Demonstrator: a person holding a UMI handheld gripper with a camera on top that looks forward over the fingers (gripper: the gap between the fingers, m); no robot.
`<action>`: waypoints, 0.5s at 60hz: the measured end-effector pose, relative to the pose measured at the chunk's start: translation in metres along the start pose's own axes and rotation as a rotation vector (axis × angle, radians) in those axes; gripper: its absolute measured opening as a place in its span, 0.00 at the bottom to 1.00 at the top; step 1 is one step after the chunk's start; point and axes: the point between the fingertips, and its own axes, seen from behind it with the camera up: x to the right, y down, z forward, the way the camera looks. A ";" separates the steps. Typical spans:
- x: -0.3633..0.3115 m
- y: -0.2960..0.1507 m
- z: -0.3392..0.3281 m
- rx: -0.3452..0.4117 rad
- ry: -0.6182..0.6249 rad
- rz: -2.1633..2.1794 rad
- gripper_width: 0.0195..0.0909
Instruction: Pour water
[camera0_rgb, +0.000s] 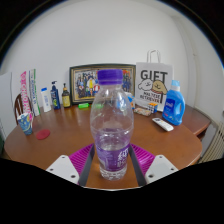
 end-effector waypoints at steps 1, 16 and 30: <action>0.000 0.000 0.002 0.003 -0.004 -0.002 0.66; 0.004 -0.005 0.010 0.046 0.016 -0.041 0.24; 0.000 -0.037 0.012 0.049 0.095 -0.193 0.21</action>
